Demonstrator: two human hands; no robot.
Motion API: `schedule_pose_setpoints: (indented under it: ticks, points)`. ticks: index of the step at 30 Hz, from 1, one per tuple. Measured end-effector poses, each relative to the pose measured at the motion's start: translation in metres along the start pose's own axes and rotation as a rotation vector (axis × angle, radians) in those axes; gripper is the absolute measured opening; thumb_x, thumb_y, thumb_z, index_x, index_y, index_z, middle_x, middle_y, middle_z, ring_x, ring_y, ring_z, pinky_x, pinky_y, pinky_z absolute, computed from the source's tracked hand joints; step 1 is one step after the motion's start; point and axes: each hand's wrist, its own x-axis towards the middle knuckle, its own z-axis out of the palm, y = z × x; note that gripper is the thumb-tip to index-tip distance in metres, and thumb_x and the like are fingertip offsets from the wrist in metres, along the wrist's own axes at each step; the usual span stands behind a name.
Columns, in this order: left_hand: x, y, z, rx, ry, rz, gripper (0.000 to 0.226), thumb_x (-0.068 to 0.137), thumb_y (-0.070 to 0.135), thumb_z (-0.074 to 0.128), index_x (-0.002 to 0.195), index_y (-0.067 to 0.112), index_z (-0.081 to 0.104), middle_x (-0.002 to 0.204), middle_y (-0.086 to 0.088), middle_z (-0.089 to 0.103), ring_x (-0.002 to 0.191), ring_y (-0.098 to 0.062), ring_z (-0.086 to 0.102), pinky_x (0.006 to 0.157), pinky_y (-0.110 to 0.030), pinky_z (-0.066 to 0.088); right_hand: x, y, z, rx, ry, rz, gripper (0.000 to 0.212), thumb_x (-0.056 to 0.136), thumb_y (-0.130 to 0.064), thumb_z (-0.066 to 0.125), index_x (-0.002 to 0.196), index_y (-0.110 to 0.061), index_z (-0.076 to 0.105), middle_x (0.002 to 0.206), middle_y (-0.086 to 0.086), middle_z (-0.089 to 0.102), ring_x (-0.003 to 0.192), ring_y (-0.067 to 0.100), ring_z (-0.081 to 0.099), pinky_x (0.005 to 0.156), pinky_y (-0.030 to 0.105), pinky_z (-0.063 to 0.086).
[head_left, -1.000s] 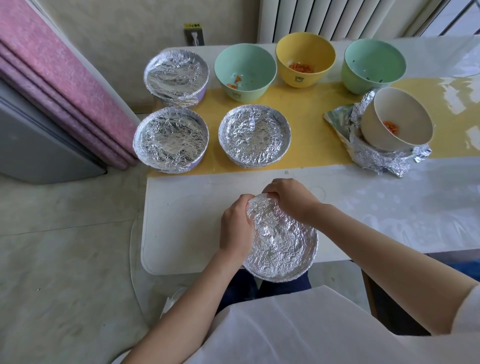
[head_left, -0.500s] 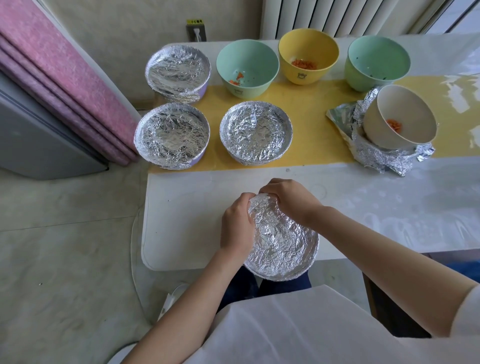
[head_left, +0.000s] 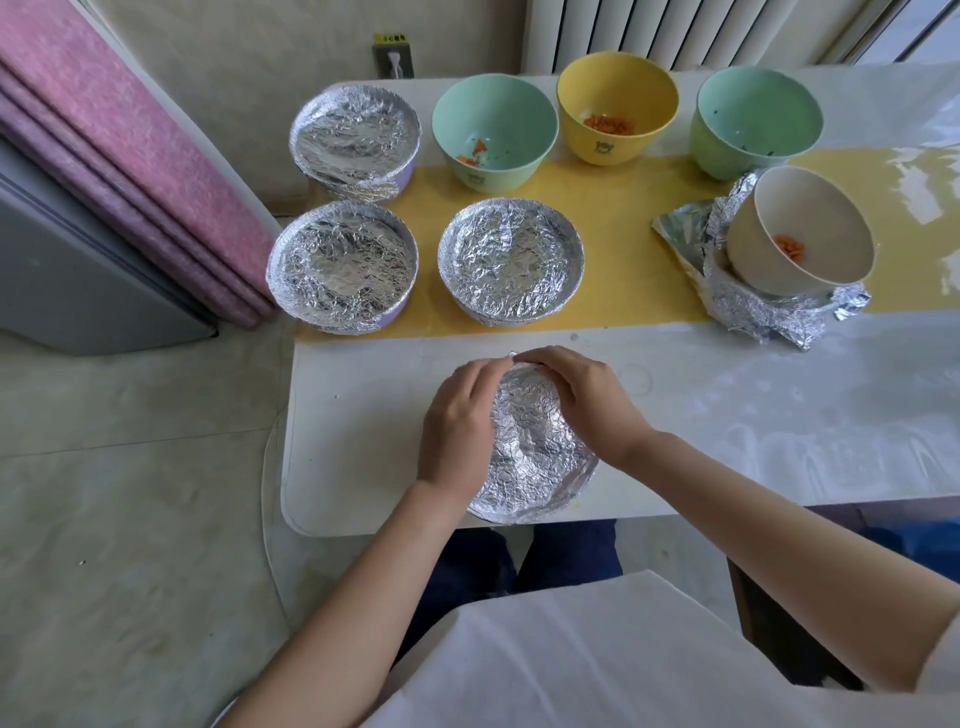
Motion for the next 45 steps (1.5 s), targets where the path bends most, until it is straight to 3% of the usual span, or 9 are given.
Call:
schedule_pose_setpoints:
  ticks: [3, 8, 11, 18, 24, 28, 35, 39, 45]
  points:
    - [-0.005, 0.0, 0.001, 0.014, 0.053, 0.019, 0.045, 0.082, -0.003, 0.031, 0.113, 0.003, 0.063, 0.091, -0.013, 0.055, 0.084, -0.022, 0.046, 0.073, -0.034, 0.042, -0.006, -0.001, 0.001, 0.067, -0.011, 0.047, 0.032, 0.098, -0.009, 0.042, 0.129, -0.008, 0.048, 0.115, 0.005, 0.065, 0.102, 0.014, 0.059, 0.089, 0.023, 0.045]
    - [-0.008, 0.002, 0.006, -0.05, 0.101, 0.038, 0.026, 0.093, 0.005, 0.041, 0.113, 0.008, 0.057, 0.091, -0.01, 0.056, 0.085, -0.021, 0.048, 0.077, -0.035, 0.044, -0.01, 0.003, -0.001, 0.07, -0.016, 0.004, 0.028, 0.095, -0.018, 0.046, 0.113, -0.004, 0.062, 0.107, 0.005, 0.061, 0.097, 0.008, 0.055, 0.085, 0.004, 0.036]
    - [-0.01, 0.004, 0.007, -0.071, 0.108, 0.057, 0.019, 0.091, 0.004, 0.043, 0.104, 0.008, 0.057, 0.09, -0.01, 0.056, 0.085, -0.022, 0.049, 0.075, -0.038, 0.045, -0.012, 0.005, -0.003, 0.097, 0.001, 0.016, 0.028, 0.095, -0.019, 0.045, 0.11, -0.005, 0.064, 0.105, 0.006, 0.063, 0.097, 0.008, 0.056, 0.085, 0.006, 0.037]
    - [-0.007, 0.003, 0.008, -0.076, 0.098, 0.123, 0.021, 0.09, 0.002, 0.044, 0.105, 0.011, 0.055, 0.09, -0.008, 0.054, 0.084, -0.021, 0.049, 0.076, -0.032, 0.044, -0.018, 0.002, -0.004, 0.111, -0.036, 0.031, 0.033, 0.096, -0.019, 0.041, 0.121, -0.01, 0.06, 0.109, -0.006, 0.055, 0.1, 0.0, 0.05, 0.088, 0.003, 0.033]
    - [-0.006, 0.003, 0.007, -0.075, 0.083, 0.132, 0.022, 0.089, 0.001, 0.045, 0.102, 0.004, 0.063, 0.089, -0.008, 0.055, 0.083, -0.021, 0.049, 0.077, -0.033, 0.044, -0.017, 0.002, -0.002, 0.096, 0.001, 0.06, 0.03, 0.095, -0.015, 0.039, 0.112, -0.007, 0.063, 0.104, -0.003, 0.059, 0.096, 0.0, 0.052, 0.085, 0.003, 0.035]
    - [-0.006, 0.004, 0.006, -0.082, 0.081, 0.125, 0.022, 0.09, 0.002, 0.045, 0.101, 0.004, 0.065, 0.086, -0.009, 0.055, 0.082, -0.021, 0.049, 0.076, -0.034, 0.045, -0.017, 0.0, -0.001, 0.084, -0.007, 0.027, 0.032, 0.096, -0.012, 0.037, 0.119, -0.009, 0.059, 0.109, 0.002, 0.062, 0.102, 0.009, 0.054, 0.088, 0.008, 0.036]
    - [-0.007, 0.003, 0.009, -0.085, 0.069, 0.162, 0.022, 0.088, -0.001, 0.048, 0.104, 0.006, 0.062, 0.092, -0.004, 0.048, 0.084, -0.023, 0.05, 0.075, -0.036, 0.046, -0.015, 0.004, -0.003, 0.052, -0.065, 0.024, 0.031, 0.095, -0.007, 0.038, 0.117, -0.006, 0.061, 0.113, 0.004, 0.06, 0.103, 0.008, 0.053, 0.088, 0.003, 0.034]
    - [-0.007, 0.001, 0.01, -0.063, 0.067, 0.166, 0.028, 0.086, -0.001, 0.042, 0.108, 0.011, 0.054, 0.098, -0.008, 0.048, 0.088, -0.026, 0.052, 0.078, -0.034, 0.047, -0.014, 0.001, -0.002, 0.066, -0.076, 0.019, 0.031, 0.096, -0.006, 0.039, 0.116, -0.007, 0.061, 0.113, 0.004, 0.062, 0.103, 0.01, 0.055, 0.087, 0.011, 0.039]
    - [-0.01, -0.003, 0.007, -0.068, 0.08, 0.191, 0.032, 0.083, -0.007, 0.044, 0.109, 0.01, 0.052, 0.086, -0.013, 0.055, 0.084, -0.023, 0.049, 0.077, -0.031, 0.044, -0.013, -0.008, -0.013, 0.215, -0.147, 0.184, 0.025, 0.098, -0.014, 0.044, 0.119, -0.014, 0.058, 0.111, -0.007, 0.062, 0.102, 0.001, 0.055, 0.087, 0.006, 0.036]
